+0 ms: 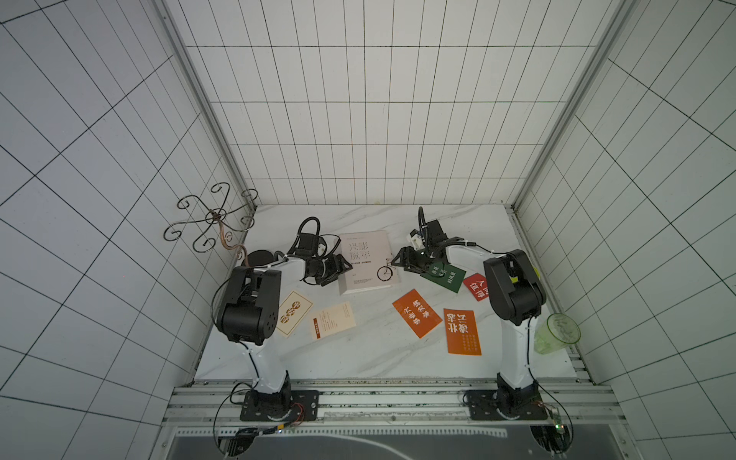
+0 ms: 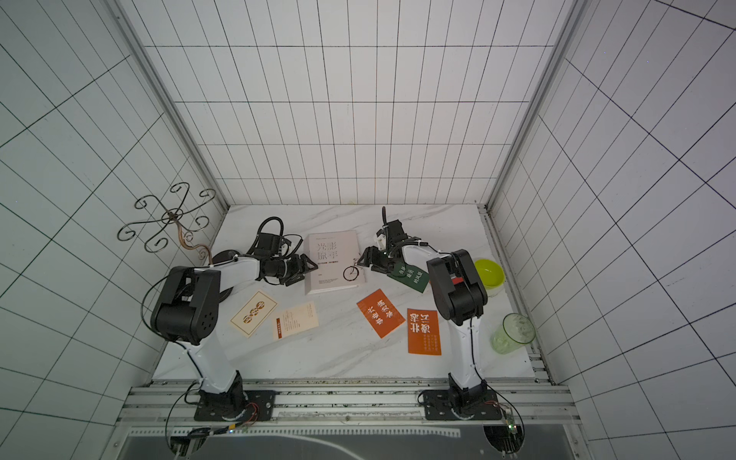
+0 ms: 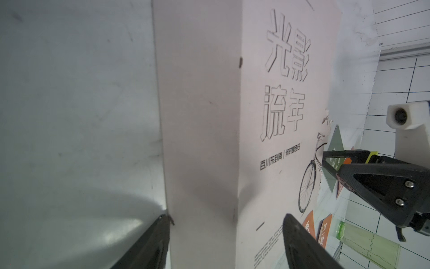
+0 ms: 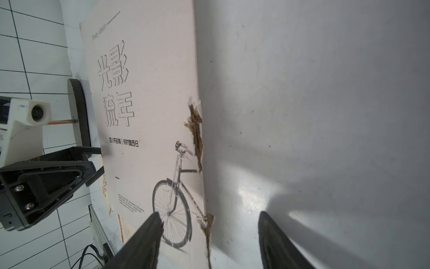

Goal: Place the photos into the photo albums
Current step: Open the photo album at the center of the board.

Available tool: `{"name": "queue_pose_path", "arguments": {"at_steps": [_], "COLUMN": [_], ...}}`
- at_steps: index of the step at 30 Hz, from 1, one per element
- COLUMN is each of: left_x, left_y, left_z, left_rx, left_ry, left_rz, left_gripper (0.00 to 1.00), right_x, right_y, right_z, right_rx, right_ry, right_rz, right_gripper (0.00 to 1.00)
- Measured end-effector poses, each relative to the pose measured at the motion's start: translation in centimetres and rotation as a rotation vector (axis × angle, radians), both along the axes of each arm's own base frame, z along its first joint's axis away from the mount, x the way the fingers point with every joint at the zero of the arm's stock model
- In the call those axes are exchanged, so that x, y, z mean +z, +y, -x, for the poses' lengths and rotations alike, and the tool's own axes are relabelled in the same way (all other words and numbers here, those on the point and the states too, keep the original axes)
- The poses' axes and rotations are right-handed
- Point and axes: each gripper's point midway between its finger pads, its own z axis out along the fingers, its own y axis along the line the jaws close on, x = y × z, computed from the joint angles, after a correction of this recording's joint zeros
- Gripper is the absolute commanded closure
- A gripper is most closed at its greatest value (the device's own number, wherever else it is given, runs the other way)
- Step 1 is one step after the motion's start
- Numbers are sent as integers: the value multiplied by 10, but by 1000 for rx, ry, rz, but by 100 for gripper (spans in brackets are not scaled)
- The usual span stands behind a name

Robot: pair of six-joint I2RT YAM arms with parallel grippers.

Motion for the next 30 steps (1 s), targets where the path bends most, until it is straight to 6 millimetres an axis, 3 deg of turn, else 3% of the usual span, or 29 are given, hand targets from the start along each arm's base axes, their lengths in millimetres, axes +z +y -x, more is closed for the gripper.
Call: {"name": "queue_pose_path", "arguments": {"at_steps": [19, 30], "left_x": [0, 0], "left_y": [-4, -4], "left_z": [2, 1], "left_rx": [10, 14], "left_ry": [13, 14], "left_rz": [46, 50], "left_gripper": [25, 25], "right_x": [9, 12], "right_y": [21, 26], "right_z": [9, 8], "right_rx": [36, 33], "right_ry": [42, 58], "right_rz": [-105, -144], "right_gripper": [45, 39]}}
